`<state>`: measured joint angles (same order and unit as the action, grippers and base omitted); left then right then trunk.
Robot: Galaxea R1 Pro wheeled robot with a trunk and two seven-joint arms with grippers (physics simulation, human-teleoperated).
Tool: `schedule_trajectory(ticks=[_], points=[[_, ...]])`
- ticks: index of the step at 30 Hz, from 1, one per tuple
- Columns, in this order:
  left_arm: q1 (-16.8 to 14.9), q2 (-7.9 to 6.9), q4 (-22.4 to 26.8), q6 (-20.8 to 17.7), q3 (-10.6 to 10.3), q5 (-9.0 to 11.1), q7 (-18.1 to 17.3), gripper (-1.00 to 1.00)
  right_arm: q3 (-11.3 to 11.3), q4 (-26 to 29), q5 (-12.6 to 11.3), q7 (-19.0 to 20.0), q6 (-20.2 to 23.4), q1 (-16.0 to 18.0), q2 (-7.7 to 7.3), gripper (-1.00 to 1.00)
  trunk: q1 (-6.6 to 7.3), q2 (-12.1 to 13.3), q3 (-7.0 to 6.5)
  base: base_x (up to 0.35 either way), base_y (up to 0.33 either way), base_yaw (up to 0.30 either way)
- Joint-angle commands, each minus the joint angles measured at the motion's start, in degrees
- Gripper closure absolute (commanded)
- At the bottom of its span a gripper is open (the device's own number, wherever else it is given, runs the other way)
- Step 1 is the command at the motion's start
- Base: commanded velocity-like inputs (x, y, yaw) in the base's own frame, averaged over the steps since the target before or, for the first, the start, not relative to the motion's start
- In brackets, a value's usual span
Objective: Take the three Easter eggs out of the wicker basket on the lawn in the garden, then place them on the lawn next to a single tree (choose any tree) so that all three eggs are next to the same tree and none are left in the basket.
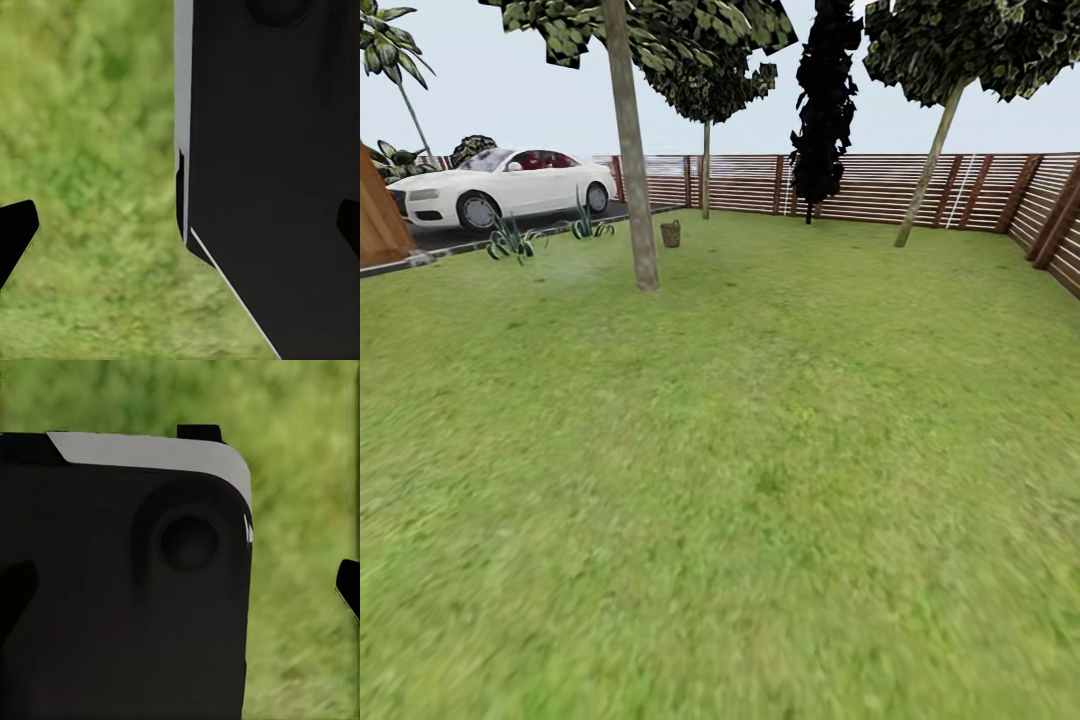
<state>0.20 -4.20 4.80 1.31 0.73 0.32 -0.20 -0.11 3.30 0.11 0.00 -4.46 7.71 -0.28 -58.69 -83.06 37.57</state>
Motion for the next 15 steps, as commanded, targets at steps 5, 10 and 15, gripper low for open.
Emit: schedule_trajectory(ticks=[5, 10, 15], points=[[0.0, -0.02, 0.1, 0.1, 0.1, 0.1, 0.0, -1.00, -0.1, 0.0, 0.0, 0.0, -0.2, 0.0, -0.07, -1.00, -0.03, 0.0, 0.04, 0.340, 0.000, 0.000], [0.0, -0.02, 0.1, 0.1, 0.1, 0.2, 0.0, -1.00, -0.1, 0.0, 0.0, 0.0, -0.3, 0.0, -0.15, -1.00, -0.03, 0.0, 0.04, 0.340, 0.000, -0.040], [0.0, -0.02, 0.1, 0.1, 0.1, 0.2, 0.0, -1.00, -0.1, 0.0, 0.0, 0.0, -0.3, 0.0, -0.16, -1.00, -0.03, 0.0, 0.04, 0.340, 0.000, -0.109]])
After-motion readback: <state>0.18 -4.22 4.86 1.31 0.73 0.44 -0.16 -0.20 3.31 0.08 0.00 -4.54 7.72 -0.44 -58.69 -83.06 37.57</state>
